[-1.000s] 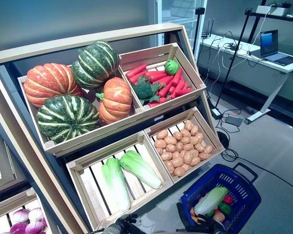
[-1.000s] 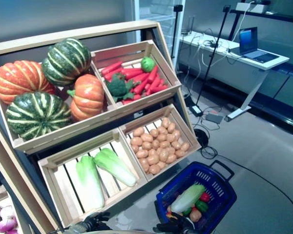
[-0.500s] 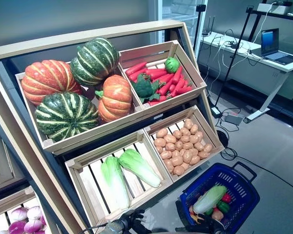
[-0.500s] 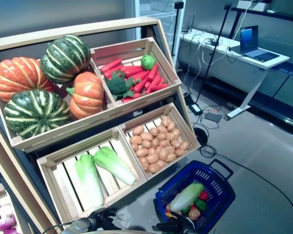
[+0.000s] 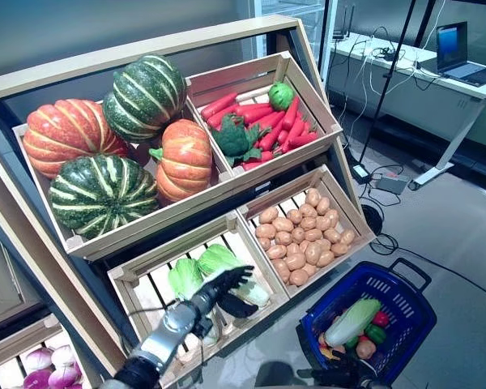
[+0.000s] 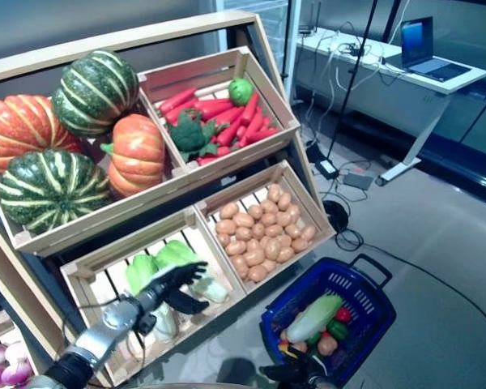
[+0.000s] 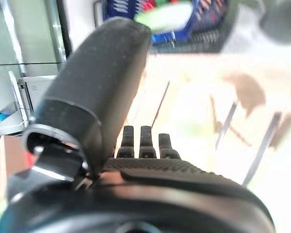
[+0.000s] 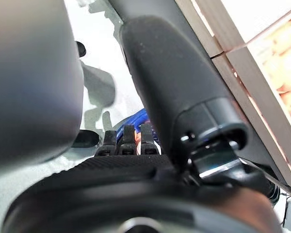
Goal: Put vegetables into the basket
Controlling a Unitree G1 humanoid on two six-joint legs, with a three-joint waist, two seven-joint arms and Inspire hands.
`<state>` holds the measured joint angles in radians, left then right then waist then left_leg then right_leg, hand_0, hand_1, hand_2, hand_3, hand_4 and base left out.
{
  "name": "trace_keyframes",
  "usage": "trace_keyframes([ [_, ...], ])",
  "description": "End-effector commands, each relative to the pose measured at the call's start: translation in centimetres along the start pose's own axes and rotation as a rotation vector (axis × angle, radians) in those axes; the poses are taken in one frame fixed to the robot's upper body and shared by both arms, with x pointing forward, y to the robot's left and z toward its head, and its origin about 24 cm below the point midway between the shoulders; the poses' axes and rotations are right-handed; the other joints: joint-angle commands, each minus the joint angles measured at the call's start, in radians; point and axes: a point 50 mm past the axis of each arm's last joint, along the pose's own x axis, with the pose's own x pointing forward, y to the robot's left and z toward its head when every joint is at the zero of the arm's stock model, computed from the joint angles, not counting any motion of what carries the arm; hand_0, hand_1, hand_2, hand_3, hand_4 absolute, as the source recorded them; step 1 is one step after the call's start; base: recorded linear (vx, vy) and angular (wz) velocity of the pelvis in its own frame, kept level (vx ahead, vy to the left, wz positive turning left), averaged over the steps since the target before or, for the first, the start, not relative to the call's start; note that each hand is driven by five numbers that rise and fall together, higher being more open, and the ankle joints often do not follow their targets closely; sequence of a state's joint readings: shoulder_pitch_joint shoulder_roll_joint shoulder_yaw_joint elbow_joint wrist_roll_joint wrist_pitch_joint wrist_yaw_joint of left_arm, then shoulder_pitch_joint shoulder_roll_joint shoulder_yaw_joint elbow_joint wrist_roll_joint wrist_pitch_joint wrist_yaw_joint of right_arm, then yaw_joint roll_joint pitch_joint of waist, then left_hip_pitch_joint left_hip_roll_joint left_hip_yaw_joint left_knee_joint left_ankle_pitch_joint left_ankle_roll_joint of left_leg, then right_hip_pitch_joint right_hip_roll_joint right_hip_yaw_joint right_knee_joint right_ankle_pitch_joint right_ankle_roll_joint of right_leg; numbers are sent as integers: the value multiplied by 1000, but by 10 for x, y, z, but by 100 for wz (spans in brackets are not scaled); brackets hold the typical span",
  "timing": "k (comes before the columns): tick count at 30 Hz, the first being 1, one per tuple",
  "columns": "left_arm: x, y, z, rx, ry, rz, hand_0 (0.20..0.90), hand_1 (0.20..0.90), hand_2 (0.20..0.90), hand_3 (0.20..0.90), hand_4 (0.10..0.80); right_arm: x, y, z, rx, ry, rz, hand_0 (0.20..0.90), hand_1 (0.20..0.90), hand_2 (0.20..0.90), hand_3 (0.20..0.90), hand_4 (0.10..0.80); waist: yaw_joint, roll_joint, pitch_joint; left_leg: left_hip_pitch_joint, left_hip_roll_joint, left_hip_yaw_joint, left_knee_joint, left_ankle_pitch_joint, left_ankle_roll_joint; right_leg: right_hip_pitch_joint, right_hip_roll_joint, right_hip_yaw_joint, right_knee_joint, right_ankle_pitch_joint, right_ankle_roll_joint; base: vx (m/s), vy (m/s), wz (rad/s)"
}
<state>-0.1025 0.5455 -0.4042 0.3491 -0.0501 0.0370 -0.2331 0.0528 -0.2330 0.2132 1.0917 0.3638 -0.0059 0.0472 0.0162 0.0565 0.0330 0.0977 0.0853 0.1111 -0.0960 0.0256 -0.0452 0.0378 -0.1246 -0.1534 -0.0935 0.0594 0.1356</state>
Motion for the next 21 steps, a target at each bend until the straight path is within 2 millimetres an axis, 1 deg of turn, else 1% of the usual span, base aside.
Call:
trace_keyframes([
  [1,-8,61,43,243,-106,119,900,900,900,900,800,-1,-7,7,-3,-52,9,900,900,900,900,800,-3,-23,-11,-37,-26,4,9,16,19,30,-23,-56,6,26,-16,0,0,0],
  [2,-13,71,46,317,-93,136,900,900,900,900,800,-2,-10,4,-11,-46,7,900,900,900,900,800,-4,-22,-12,-38,-26,6,9,17,18,29,-23,-57,6,26,-16,0,0,0],
  [3,-21,85,49,445,-63,173,900,900,900,900,800,-4,-14,1,-12,-42,5,900,900,900,900,800,-4,-19,-12,-40,-26,5,9,18,18,29,-23,-58,6,25,-15,28,7,5],
  [4,-25,92,51,502,-40,181,900,900,900,900,800,-5,-16,-1,-10,-41,5,900,900,900,900,800,-5,-19,-13,-42,-27,3,9,19,17,29,-22,-59,6,25,-15,31,6,8],
  [5,-32,103,54,601,-6,207,900,900,900,900,800,-6,-20,-2,-11,-41,4,900,900,900,900,800,-5,-17,-11,-44,-27,3,9,21,16,27,-22,-61,6,25,-14,23,6,10],
  [7,-41,117,57,792,50,252,900,900,900,900,800,-7,-24,-7,11,-21,4,900,900,900,900,800,-8,-13,-9,-50,-26,1,9,24,14,22,-22,-64,6,27,-11,13,5,11],
  [10,-50,130,59,951,100,310,900,900,900,900,800,-9,-28,-8,4,-12,10,900,900,900,900,800,-7,-12,-3,-57,-26,-1,9,27,11,15,-23,-68,6,29,-11,1,-1,3],
  [12,-55,134,59,997,117,316,900,900,900,900,800,-10,-29,-10,-7,-12,11,900,900,900,900,800,-5,-13,2,-61,-25,-4,9,28,10,12,-22,-70,6,29,-11,1,-19,4],
  [13,-57,134,58,1057,129,309,900,900,900,900,800,-10,-31,-10,-11,-16,7,900,900,900,900,800,-2,-12,5,-65,-24,-7,9,30,8,9,-22,-73,6,30,-11,-4,-21,5],
  [15,-57,132,55,1152,154,283,900,900,900,900,800,-10,-33,-6,-18,-28,2,900,900,900,900,800,2,-9,13,-79,-24,-14,9,35,5,-1,-22,-77,6,32,-12,-11,-12,4],
  [16,-57,131,54,1165,155,280,900,900,900,900,800,-10,-33,-5,-19,-31,2,900,900,900,900,800,2,-8,15,-82,-24,-16,9,37,4,-4,-22,-78,6,32,-12,-19,7,6],
  [18,-56,126,50,1250,173,268,900,900,900,900,800,-9,-35,1,-24,-52,2,900,900,900,900,800,3,-4,27,-96,-23,-21,9,41,1,-17,-21,-80,6,35,-13,-21,22,8],
  [21,-56,127,42,1292,158,318,900,900,900,900,800,-9,-35,8,-39,-75,12,900,900,900,900,800,1,0,43,-112,-21,-21,9,46,0,-30,-19,-85,6,36,-15,0,22,7],
])
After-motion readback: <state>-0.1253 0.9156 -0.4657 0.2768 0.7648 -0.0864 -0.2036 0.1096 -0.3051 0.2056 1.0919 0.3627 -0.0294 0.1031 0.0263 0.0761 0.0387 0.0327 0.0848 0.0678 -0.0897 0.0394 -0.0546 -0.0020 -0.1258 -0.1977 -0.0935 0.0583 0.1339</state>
